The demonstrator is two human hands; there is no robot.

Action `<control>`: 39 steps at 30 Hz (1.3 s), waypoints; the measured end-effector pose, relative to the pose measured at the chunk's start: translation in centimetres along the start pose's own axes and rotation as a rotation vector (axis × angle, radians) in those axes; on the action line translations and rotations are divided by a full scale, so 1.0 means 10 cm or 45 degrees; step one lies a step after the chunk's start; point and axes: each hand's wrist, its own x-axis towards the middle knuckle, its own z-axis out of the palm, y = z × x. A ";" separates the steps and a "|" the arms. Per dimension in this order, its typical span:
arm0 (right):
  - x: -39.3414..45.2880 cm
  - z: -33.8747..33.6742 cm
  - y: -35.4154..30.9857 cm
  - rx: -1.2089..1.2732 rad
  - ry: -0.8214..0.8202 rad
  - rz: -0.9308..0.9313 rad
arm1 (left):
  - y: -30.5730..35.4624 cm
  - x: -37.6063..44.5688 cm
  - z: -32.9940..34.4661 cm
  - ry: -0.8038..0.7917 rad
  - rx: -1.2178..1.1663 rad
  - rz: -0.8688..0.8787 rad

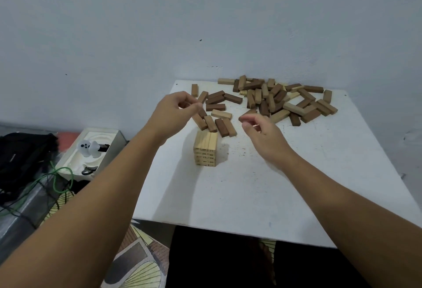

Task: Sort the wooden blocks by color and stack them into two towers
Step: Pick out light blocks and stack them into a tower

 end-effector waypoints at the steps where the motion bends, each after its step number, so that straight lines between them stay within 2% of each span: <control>1: 0.01 -0.09 0.03 -0.053 0.012 -0.004 | 0.08 0.03 0.07 0.015 0.014 0.027; 5: 0.07 -0.50 0.18 -0.200 0.056 0.001 | 0.49 0.16 0.48 0.033 0.145 0.110; 10: 0.25 -1.00 0.49 -0.452 0.121 -0.007 | 0.84 0.45 1.20 -0.135 0.498 0.180; 17: 0.75 -1.52 0.89 -0.648 0.169 0.036 | 0.83 1.10 2.17 -0.250 0.869 0.283; 22: 1.18 -1.66 1.11 -0.719 0.066 0.088 | 0.75 1.59 2.56 -0.222 1.159 0.406; 32: 1.85 -1.61 1.39 -0.924 0.001 0.144 | 0.75 2.18 2.85 -0.462 1.130 0.261; 39: 2.01 -1.57 1.38 -0.819 0.009 0.201 | 0.73 2.33 2.66 -0.556 0.789 0.129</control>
